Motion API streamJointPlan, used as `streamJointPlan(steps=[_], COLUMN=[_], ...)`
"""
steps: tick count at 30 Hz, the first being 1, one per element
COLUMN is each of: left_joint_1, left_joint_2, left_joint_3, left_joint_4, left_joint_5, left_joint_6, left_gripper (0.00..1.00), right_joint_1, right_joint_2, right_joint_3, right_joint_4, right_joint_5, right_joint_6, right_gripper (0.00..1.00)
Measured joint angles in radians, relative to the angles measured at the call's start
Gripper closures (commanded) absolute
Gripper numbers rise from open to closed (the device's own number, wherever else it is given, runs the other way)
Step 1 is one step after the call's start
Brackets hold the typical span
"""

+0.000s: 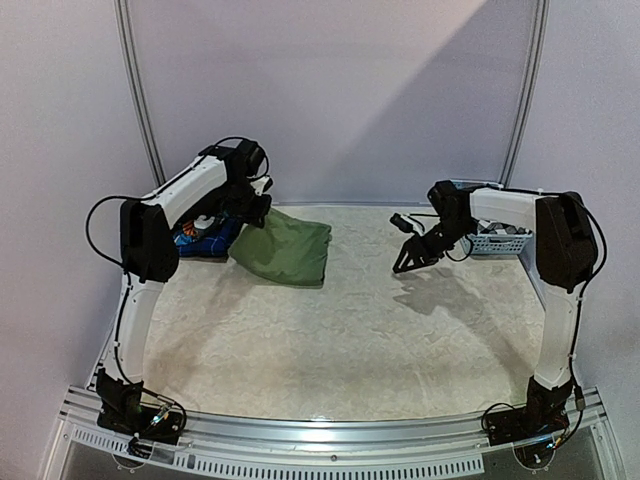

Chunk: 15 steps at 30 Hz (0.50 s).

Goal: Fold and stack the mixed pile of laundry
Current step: Pick up the square-folded tank top from the center of the board, then place the square-folded tank top at the center of the board.

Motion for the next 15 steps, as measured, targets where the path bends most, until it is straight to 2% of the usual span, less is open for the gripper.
streamJointPlan(steps=[5, 15], left_joint_1=[0.006, 0.007], left_joint_2=[0.002, -0.003], left_joint_3=[0.109, 0.174], left_joint_4=[-0.091, -0.081], left_joint_5=[-0.131, -0.37], left_joint_6=[0.068, 0.222], left_gripper=[1.0, 1.0], right_joint_1=[0.001, 0.001], right_joint_2=[0.0, 0.002], right_joint_3=[-0.006, -0.015], right_joint_4=[-0.008, -0.023], right_joint_5=[-0.025, -0.061], right_joint_6=[-0.014, -0.037], right_gripper=[0.53, 0.53])
